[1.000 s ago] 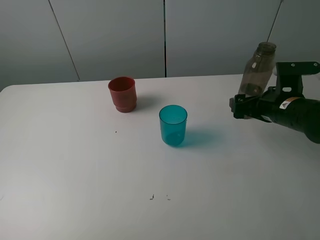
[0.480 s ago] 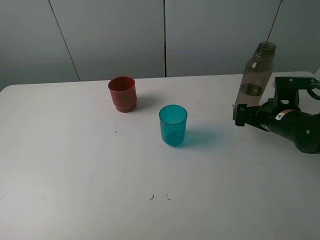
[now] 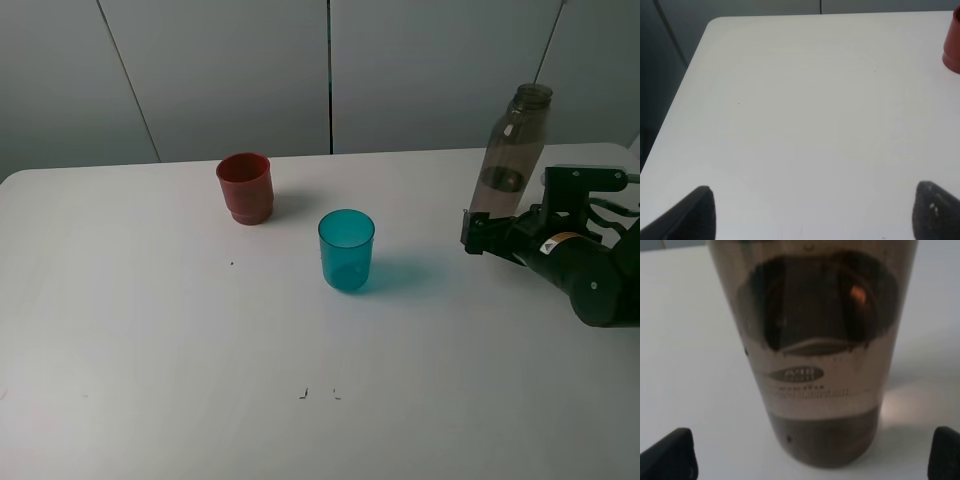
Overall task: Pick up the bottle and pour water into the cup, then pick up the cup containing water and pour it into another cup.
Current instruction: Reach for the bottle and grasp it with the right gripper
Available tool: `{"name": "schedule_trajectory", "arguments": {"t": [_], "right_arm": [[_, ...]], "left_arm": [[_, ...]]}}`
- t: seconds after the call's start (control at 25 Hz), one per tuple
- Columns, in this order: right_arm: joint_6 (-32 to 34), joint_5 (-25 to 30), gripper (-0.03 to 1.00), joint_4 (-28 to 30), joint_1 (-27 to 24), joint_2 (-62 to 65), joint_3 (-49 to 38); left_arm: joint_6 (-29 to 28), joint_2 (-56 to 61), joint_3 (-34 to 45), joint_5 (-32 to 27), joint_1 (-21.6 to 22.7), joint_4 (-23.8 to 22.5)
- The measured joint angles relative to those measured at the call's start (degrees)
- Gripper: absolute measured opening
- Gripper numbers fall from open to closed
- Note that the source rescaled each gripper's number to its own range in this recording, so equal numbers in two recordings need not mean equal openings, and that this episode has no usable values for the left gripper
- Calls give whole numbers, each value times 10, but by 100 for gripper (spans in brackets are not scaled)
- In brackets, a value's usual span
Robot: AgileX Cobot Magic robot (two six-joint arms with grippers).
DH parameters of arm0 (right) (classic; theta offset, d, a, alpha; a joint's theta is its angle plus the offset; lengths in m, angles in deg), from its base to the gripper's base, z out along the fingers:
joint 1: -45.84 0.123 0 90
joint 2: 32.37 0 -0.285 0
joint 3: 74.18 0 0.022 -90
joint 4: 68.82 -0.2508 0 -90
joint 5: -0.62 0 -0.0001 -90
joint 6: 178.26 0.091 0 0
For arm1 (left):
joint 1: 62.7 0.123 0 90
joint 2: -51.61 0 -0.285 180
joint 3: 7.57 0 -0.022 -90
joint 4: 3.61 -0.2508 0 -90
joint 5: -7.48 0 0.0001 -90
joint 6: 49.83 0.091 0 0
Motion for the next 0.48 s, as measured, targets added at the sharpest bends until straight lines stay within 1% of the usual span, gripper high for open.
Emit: {"name": "schedule_trajectory", "arguments": {"t": [0.08, 0.16, 0.32, 0.48], "right_arm": [[3, -25, 100, -15, 0, -8, 6], [5, -40, 100, -14, 0, -17, 12], [7, -46, 100, 1, 0, -22, 31], [-8, -49, 100, -3, 0, -25, 45]], "left_arm": [[0, 0, 0, 0, 0, 0], [0, 0, 0, 0, 0, 0], [-1, 0, 0, 0, 0, 0], [-2, 0, 0, 0, 0, 0]]}}
